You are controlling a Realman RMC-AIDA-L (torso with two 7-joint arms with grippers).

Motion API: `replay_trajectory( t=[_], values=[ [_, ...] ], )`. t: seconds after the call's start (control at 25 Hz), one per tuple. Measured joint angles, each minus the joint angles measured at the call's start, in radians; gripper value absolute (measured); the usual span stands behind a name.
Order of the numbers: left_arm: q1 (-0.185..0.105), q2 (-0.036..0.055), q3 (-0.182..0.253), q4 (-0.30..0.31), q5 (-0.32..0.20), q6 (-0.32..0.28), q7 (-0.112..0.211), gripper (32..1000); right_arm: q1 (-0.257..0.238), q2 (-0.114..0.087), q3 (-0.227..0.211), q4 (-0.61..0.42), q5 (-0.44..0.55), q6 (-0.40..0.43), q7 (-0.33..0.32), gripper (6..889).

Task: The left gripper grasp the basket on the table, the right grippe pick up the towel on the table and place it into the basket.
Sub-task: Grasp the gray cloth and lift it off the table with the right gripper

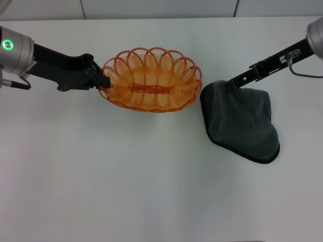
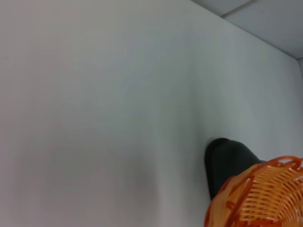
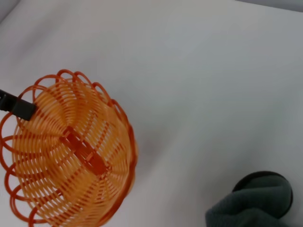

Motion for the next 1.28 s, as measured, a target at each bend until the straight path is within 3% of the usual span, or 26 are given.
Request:
replay_trajectory(
  t=[0.48,0.84,1.08,1.28],
  values=[
    [-0.008,-0.0025,0.005,-0.002,-0.022,0.011,0.014,74,0.016,0.000,-0.012,0.063,-0.036,0.074,0.000,724],
    [-0.009,-0.0053,0.002,-0.002,-0.022,0.011,0.023,74,0.030,0.003,-0.015,0.163,-0.036,0.188,-0.005,718],
    [-0.011,-0.0057,0.003,-0.002,-0.022,0.010,0.025,74,0.040,0.005,-0.071,0.221,-0.036,0.253,0.003,714],
    [-0.013,-0.0065,0.003,-0.002,-0.022,0.008,0.026,74,0.052,0.006,-0.083,0.263,-0.036,0.300,0.007,710]
  ],
)
